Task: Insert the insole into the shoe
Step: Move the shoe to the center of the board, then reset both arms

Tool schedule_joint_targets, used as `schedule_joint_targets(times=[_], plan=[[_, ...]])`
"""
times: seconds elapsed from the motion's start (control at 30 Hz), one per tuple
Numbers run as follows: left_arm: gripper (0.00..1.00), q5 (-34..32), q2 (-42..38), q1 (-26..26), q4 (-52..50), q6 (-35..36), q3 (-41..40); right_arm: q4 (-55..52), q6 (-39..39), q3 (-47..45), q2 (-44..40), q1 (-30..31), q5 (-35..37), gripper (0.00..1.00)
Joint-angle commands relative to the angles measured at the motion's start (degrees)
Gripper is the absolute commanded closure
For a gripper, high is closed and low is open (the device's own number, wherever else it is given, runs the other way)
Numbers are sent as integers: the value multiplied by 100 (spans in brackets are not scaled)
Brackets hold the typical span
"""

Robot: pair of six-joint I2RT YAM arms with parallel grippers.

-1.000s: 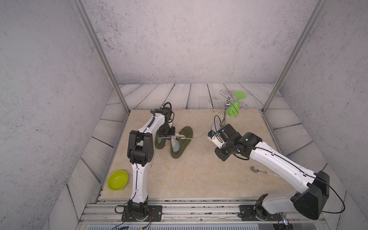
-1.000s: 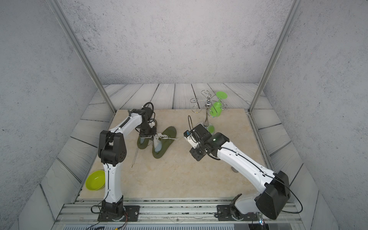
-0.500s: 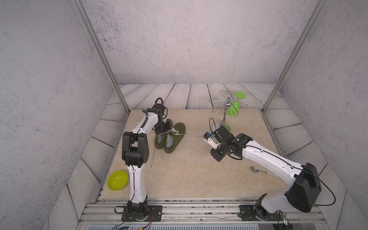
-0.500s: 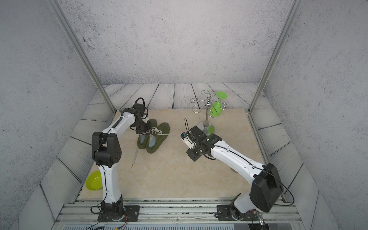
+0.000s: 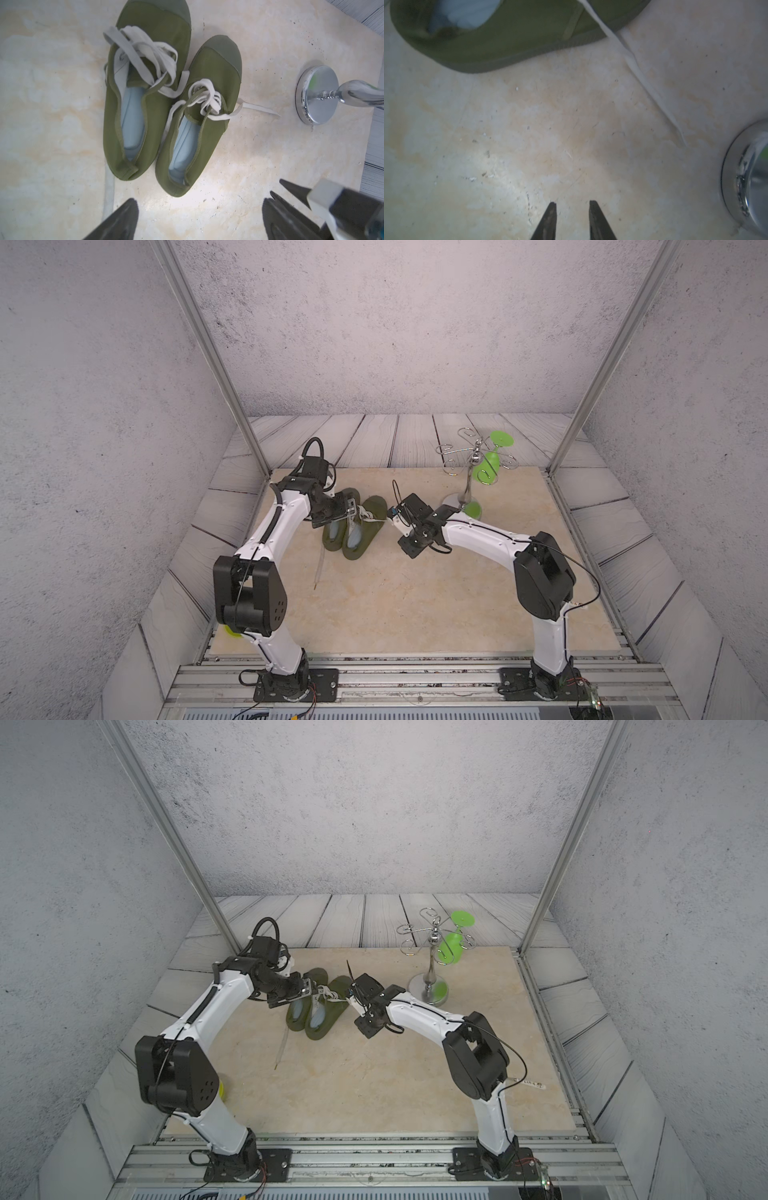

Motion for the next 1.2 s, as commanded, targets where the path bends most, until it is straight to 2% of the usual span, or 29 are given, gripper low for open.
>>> schedule_joint_targets(times=[0.0,0.2,0.43,0.77,1.0,1.1,1.17], plan=[[4,186,-458,117,343,-214,-612,-217,85,709,751,5,23,70],[4,200,-1309,132,488,-241,-1579,-359,151,1917,1748,5,30,71],[4,220,-1915,142,814,-429,-2427,-441,55,2978,2606,-4,127,71],[4,197,-2124,139,614,-371,-2682,-561,-4,4482,3506,-83,198,69],[4,-35,-2324,140,567,-357,-2670,-307,-104,3963,2928,-92,459,68],[4,-329,-2545,138,663,-250,-2646,193,-174,2912,1911,-70,648,68],[4,-366,-2902,140,1171,-60,-2882,672,-302,1963,1029,-19,747,65]])
